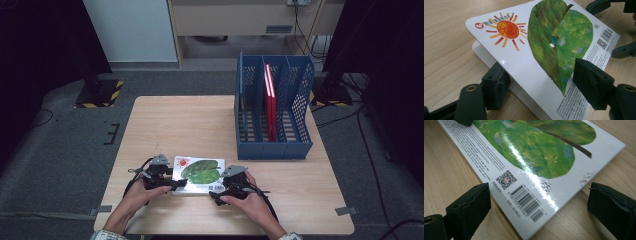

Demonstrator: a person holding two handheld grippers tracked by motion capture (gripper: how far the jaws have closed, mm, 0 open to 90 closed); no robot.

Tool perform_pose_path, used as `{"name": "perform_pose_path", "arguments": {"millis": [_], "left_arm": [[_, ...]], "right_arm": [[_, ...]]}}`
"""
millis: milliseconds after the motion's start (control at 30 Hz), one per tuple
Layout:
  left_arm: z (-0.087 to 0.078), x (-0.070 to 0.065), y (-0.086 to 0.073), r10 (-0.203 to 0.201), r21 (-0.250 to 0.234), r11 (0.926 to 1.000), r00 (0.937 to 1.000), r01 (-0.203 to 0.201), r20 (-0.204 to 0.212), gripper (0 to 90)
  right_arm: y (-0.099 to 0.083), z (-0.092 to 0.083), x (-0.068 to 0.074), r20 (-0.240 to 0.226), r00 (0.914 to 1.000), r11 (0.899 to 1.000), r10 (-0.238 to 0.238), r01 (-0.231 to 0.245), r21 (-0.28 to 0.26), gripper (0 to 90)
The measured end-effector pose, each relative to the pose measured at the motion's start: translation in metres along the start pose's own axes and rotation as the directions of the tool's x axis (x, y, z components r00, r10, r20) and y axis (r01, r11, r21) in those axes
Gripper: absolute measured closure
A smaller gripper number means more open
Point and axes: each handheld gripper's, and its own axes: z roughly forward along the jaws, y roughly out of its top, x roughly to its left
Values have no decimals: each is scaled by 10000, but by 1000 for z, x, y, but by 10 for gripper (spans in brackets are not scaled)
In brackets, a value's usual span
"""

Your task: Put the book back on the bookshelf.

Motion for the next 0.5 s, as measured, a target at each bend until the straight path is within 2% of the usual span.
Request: {"name": "perform_pose_path", "arguments": {"millis": [367,500], "left_arm": [[-5,2,0,98,-61,9999,10000,-98,5,437],[-7,4,0,104,-184,9998,9996,-99,246,469]], "right_arm": [[2,4,-1,78,9998,9998,-179,178,56,6],[3,5,-2,22,9999,9999,-133,133,30,2]]}}
